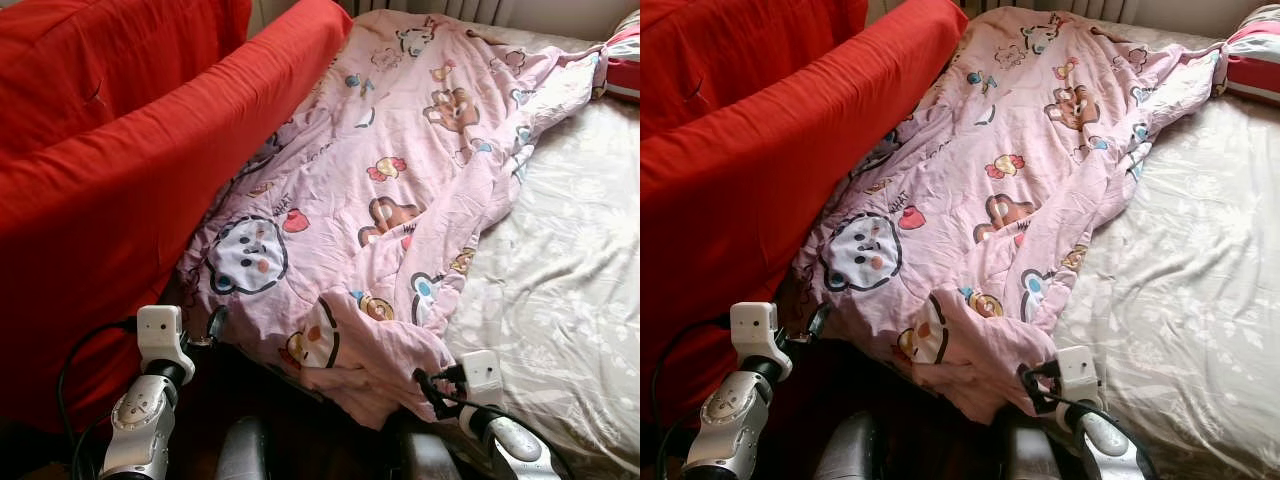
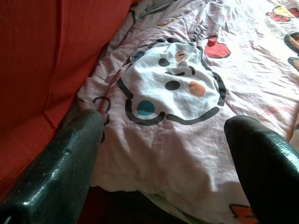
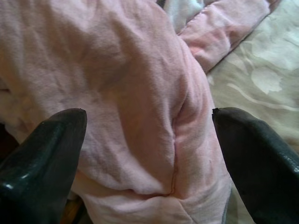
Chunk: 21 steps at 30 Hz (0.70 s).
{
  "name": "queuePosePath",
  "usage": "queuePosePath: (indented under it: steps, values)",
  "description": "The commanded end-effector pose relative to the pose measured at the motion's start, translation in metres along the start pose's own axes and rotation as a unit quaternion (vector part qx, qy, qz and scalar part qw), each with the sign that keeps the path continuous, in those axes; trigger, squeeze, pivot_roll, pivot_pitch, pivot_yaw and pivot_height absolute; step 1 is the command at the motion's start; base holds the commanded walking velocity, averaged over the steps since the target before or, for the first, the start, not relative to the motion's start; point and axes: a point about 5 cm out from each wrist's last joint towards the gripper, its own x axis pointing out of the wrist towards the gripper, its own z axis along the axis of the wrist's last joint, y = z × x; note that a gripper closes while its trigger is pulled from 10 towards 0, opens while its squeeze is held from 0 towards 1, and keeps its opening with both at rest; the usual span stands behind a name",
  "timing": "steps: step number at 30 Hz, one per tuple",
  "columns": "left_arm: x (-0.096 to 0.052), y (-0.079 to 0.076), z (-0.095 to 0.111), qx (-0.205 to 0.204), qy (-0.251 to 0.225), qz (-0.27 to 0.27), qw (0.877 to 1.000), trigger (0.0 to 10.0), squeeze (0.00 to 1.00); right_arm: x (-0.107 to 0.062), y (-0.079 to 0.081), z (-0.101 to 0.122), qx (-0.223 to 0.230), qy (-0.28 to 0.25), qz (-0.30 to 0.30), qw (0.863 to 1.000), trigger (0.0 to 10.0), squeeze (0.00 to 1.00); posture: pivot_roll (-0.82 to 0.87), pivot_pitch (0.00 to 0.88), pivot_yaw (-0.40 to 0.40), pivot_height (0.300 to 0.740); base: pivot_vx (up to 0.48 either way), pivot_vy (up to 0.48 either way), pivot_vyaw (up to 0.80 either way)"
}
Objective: Clean up the room
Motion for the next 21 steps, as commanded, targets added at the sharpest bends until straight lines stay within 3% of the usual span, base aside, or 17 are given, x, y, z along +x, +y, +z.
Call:
queuePosePath:
  steps: [1, 4, 7, 10, 21]
  values:
    - [-0.001, 0.004, -0.003, 0.006, 0.014, 0.0, 1.0, 10.0, 0.0, -0.004, 0.001, -0.007, -0.025, 0.024, 0.018, 0.999, 10.0, 0.0, 0.04, 0.173, 0.041, 0.621, 0.0, 0.0, 0.0]
    - [-0.001, 0.004, -0.002, 0.007, 0.014, -0.001, 1.0, 10.0, 0.0, -0.006, 0.007, -0.015, -0.076, 0.052, 0.052, 0.994, 10.0, 0.0, 0.04, 0.173, 0.045, 0.621, 0.0, 0.0, 0.0]
    - [0.0, 0.003, -0.002, 0.007, 0.014, -0.003, 1.0, 10.0, 0.0, -0.008, 0.011, -0.02, -0.089, 0.064, 0.064, 0.992, 10.0, 0.0, 0.04, 0.173, 0.046, 0.621, 0.0, 0.0, 0.0]
    - [0.0, 0.003, -0.002, 0.007, 0.014, -0.005, 1.0, 10.0, 0.0, -0.008, 0.009, -0.026, -0.1, 0.088, 0.034, 0.991, 10.0, 0.0, 0.04, 0.173, 0.047, 0.621, 0.0, 0.0, 0.0]
    - [-0.004, 0.002, -0.003, 0.005, 0.016, -0.007, 1.0, 10.0, 0.0, -0.004, 0.0, -0.023, -0.104, 0.101, -0.043, 0.989, 10.0, 0.0, 0.05, 0.195, 0.05, 0.621, 0.0, 0.0, 0.0]
